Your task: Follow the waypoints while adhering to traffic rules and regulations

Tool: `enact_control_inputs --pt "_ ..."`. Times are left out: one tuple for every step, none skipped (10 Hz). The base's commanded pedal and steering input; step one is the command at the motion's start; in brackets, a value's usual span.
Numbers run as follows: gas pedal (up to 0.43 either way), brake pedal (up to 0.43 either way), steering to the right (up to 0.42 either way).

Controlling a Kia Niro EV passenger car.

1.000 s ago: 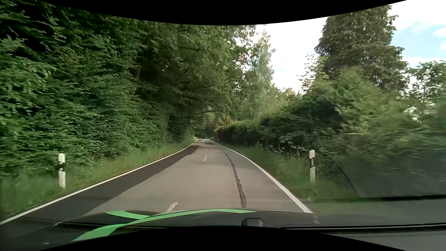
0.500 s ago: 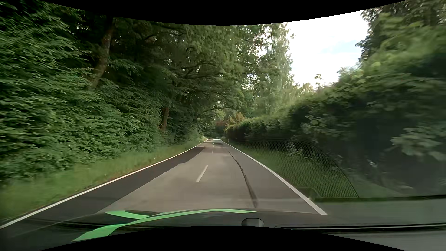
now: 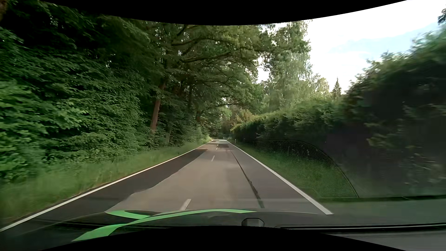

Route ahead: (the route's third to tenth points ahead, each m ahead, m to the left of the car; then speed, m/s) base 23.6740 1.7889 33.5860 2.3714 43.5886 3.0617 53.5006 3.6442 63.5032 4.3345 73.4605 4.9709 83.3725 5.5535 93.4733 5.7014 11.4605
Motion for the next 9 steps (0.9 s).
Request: enact_control_inputs --pt "0.138 0.000 -0.018" --pt "0.150 0.000 -0.016" --pt "0.150 0.000 -0.014" --pt "0.150 0.000 -0.011" --pt "0.150 0.000 -0.011" --pt "0.150 0.000 -0.011" --pt "0.150 0.000 -0.011" --pt "0.150 0.000 -0.011" --pt "0.150 0.000 -0.010"
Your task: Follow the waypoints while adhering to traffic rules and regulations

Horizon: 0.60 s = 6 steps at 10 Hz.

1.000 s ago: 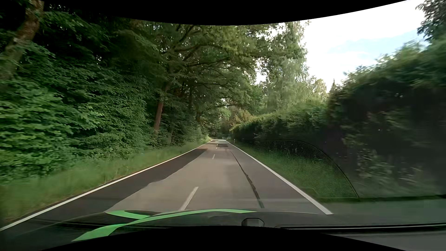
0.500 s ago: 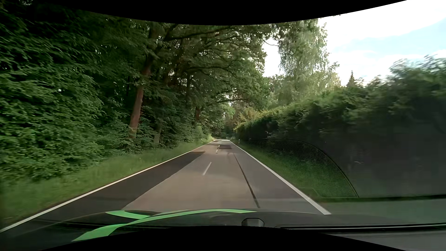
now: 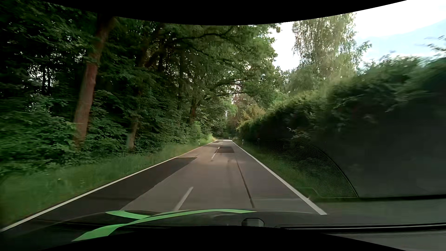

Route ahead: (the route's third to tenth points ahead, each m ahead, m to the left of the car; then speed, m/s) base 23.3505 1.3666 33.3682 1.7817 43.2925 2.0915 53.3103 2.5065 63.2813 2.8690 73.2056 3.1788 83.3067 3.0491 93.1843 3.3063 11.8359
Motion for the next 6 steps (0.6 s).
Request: enact_control_inputs --pt "0.177 0.000 -0.009" --pt "0.189 0.000 -0.009" --pt "0.189 0.000 -0.008" --pt "0.197 0.000 -0.008" --pt "0.197 0.000 -0.008" --pt "0.197 0.000 -0.008"
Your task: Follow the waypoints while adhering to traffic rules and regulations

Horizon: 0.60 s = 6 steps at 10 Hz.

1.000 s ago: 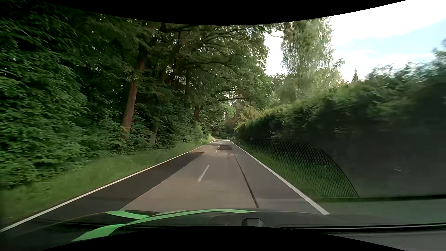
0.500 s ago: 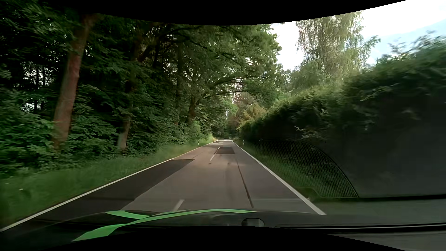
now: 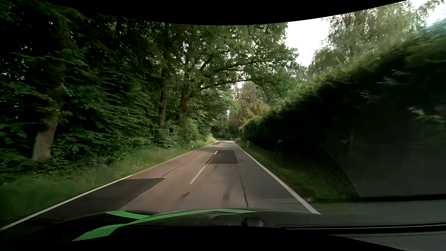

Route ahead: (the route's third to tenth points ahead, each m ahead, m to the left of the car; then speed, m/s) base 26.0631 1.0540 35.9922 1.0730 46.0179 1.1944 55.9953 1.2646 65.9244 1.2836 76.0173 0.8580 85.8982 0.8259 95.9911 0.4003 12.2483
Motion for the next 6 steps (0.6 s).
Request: enact_control_inputs --pt "0.197 0.000 -0.008" --pt "0.197 0.000 -0.009" --pt "0.197 0.000 -0.009" --pt "0.197 0.000 -0.009" --pt "0.197 0.000 -0.009" --pt "0.197 0.000 -0.008"
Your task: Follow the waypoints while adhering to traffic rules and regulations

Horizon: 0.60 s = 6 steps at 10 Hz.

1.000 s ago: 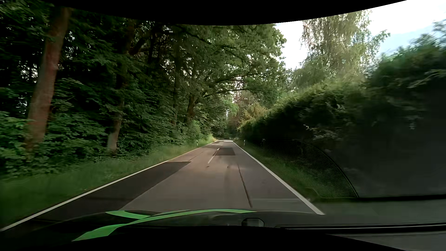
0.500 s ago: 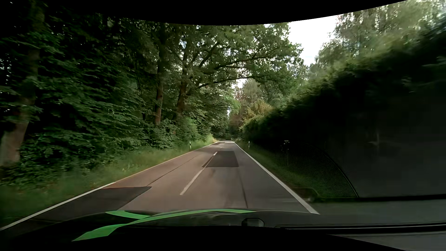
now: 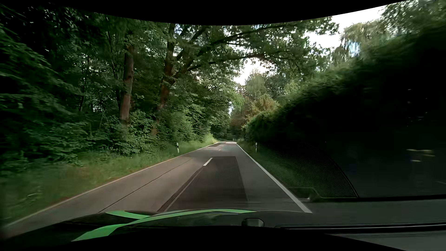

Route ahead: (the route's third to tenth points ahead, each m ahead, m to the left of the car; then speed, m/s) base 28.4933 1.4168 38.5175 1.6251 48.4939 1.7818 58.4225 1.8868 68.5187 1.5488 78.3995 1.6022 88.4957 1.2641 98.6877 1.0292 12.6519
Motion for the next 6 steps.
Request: enact_control_inputs --pt "0.197 0.000 -0.009" --pt "0.197 0.000 -0.008" --pt "0.197 0.000 -0.008" --pt "0.197 0.000 -0.009" --pt "0.197 0.000 -0.008" --pt "0.197 0.000 -0.008"
